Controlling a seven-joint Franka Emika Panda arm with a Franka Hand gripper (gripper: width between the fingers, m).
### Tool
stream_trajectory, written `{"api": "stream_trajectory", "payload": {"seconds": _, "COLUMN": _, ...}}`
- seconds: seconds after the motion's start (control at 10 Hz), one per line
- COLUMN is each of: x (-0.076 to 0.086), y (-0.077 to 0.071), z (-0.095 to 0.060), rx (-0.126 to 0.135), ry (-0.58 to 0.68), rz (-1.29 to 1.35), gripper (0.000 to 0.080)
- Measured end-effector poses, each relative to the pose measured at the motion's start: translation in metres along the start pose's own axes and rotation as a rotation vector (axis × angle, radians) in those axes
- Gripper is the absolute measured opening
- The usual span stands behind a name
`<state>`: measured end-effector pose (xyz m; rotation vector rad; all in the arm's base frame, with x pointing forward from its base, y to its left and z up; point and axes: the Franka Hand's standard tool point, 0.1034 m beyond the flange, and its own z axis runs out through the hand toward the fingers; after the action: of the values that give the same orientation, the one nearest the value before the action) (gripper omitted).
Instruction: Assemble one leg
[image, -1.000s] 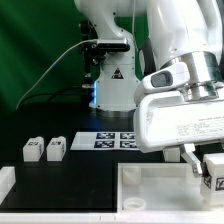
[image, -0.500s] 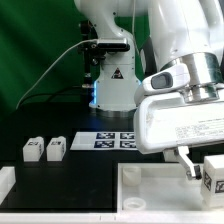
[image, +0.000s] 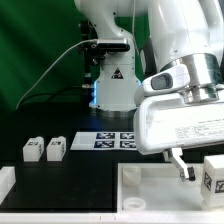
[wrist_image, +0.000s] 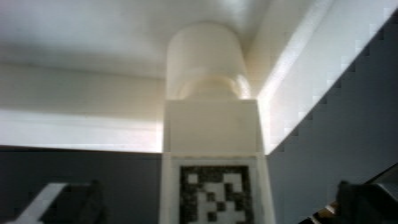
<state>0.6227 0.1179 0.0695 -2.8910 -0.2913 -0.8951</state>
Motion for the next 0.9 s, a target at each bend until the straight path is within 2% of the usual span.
{"api": "stream_trajectory", "payload": {"seconds": 0.4, "x": 0.001, "y": 0.001, "z": -0.001, "rx": 0.000, "ry": -0.010, "rz": 0.008, "gripper": 0.0649}}
{"api": "stream_trajectory", "payload": {"seconds": 0.6, "x": 0.018, "y": 0.000, "z": -0.029, "rx": 0.013, "ry": -0.134, "rz": 0.077, "gripper": 0.0649}}
{"api": "stream_trajectory", "payload": {"seconds": 0.7, "x": 0.020, "y": 0.002, "z": -0.032, "rx": 0.018, "ry": -0.182, "rz": 0.084, "gripper": 0.0649}}
{"api": "stream_trajectory", "payload": {"seconds": 0.9, "x": 0.020, "y": 0.006, "z": -0.029, "rx": 0.056, "ry": -0.425, "rz": 0.139, "gripper": 0.0649}}
